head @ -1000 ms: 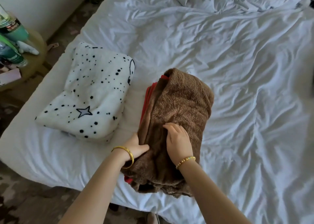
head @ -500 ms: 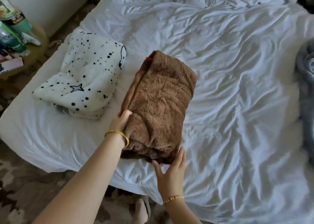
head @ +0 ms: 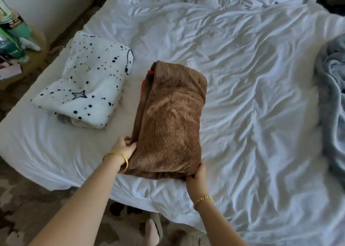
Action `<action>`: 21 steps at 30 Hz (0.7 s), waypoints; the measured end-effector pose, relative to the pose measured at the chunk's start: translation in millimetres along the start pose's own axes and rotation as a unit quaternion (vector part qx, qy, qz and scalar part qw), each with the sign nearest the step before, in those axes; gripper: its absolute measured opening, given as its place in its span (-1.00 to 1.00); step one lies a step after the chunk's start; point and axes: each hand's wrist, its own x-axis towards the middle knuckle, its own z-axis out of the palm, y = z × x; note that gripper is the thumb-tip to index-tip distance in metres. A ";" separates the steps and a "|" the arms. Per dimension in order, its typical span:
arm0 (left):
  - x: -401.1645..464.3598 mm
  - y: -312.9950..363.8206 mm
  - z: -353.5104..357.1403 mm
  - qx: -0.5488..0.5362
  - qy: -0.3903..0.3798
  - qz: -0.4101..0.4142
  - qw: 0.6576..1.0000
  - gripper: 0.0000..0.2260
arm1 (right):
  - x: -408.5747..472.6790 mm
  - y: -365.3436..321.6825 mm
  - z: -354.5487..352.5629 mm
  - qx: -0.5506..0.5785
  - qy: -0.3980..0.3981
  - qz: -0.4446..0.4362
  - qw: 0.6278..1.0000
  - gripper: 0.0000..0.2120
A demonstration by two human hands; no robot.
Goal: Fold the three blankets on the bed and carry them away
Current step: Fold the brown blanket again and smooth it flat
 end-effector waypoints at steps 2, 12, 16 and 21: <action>-1.2 0.4 10.9 -0.042 0.021 -0.052 0.998 -0.47 | 5.1 5.3 -11.4 -0.048 0.016 -0.021 0.998 -0.55; 7.0 29.7 50.7 0.360 0.032 0.227 0.904 -0.54 | 36.4 -66.8 36.8 -0.427 -0.091 -0.283 0.854 -0.53; 33.5 23.9 32.9 0.420 0.036 0.154 0.894 -0.59 | 47.2 -81.4 36.1 -0.259 -0.062 -0.280 0.922 -0.55; 58.8 106.8 20.3 0.262 0.193 0.284 0.902 -0.72 | 120.7 -119.6 29.2 -0.243 0.116 -0.224 0.937 -0.53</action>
